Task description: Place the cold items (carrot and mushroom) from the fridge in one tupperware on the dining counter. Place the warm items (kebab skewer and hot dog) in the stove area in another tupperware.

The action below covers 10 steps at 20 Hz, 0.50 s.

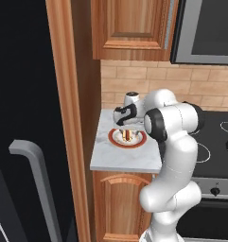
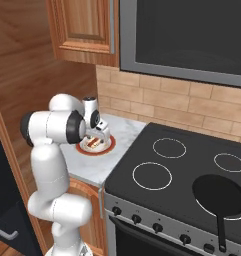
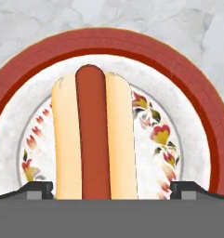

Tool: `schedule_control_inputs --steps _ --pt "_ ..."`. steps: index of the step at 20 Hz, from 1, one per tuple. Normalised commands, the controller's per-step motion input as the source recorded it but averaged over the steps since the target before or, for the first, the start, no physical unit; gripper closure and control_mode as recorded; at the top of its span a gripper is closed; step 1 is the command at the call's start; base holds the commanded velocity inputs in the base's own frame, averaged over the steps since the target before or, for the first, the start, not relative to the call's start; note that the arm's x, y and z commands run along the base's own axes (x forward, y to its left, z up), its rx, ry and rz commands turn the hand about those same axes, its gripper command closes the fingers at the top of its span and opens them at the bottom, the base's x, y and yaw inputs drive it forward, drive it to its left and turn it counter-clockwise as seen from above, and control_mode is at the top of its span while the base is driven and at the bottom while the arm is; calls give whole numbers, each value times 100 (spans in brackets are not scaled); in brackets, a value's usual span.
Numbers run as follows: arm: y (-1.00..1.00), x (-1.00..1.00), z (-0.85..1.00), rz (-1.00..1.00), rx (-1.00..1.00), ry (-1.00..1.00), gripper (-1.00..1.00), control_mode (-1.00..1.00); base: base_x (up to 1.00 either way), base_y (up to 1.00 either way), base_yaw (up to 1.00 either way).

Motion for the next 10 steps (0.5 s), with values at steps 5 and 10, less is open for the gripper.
schedule_control_inputs --steps 5,10 --pt "13 14 -22 0 -1 0 -100 -100 0 0 0" --pt "0 0 -20 0 0 0 -100 -100 0 0 0"
